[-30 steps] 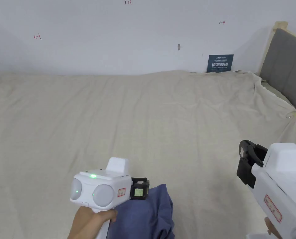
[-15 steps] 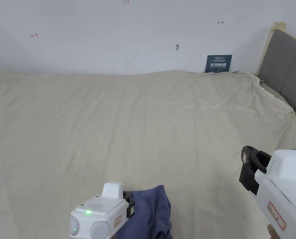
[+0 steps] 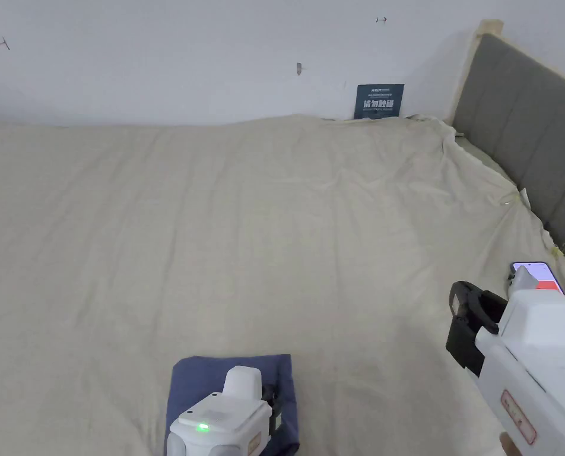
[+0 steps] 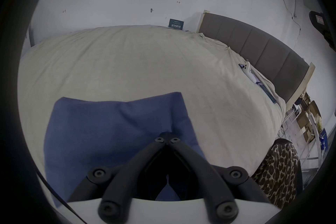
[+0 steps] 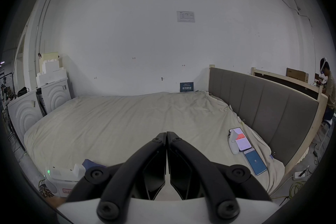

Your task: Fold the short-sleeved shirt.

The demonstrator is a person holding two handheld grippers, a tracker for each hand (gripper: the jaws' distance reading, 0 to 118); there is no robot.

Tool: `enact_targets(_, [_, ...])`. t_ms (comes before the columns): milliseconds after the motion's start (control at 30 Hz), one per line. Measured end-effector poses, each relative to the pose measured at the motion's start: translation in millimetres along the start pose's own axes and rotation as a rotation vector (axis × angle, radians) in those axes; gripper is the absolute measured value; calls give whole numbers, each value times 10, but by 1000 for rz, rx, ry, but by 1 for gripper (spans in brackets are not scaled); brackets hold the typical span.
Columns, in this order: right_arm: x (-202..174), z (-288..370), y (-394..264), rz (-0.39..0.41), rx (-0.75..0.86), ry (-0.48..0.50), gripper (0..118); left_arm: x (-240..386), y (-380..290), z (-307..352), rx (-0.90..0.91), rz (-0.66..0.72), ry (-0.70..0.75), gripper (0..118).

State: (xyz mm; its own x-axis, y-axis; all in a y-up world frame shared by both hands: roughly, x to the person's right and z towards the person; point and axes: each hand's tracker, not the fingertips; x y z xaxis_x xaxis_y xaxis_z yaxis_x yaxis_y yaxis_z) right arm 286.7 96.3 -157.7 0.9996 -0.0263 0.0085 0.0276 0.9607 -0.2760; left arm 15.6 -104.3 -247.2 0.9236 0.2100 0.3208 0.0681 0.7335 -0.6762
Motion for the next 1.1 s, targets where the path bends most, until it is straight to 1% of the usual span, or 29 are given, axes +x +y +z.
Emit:
enact_targets(100, [51,-3,14,-4,3,-12,0,128,-23,-68,-12,-62,-10,0])
enact_targets(133, [53,-4,18,-4,4,-14,0,169,-25,-96,-34,-62,-46,0])
enact_targets(200, [47,2,23,-3,6,-16,0,279,-62,-127,-38,-96,-40,0])
enact_targets(333, [26,25,30,-1,6,-14,0,329,-84,-148,-57,-88,-62,0])
enact_targets(400, [7,42,37,3,8,-11,0,337,-68,-73,-34,-91,-59,0])
enact_targets(533, [-45,79,95,5,26,-1,0,262,156,223,67,-85,-69,0])
enact_targets(700, [-163,110,218,8,71,24,0,134,626,830,262,-90,-36,0])
enact_targets(900, [-373,127,366,14,132,51,0,-26,1092,1524,459,-114,65,0])
enact_targets(1100, [-570,116,474,20,188,67,0,-208,1319,2034,613,-139,182,0])
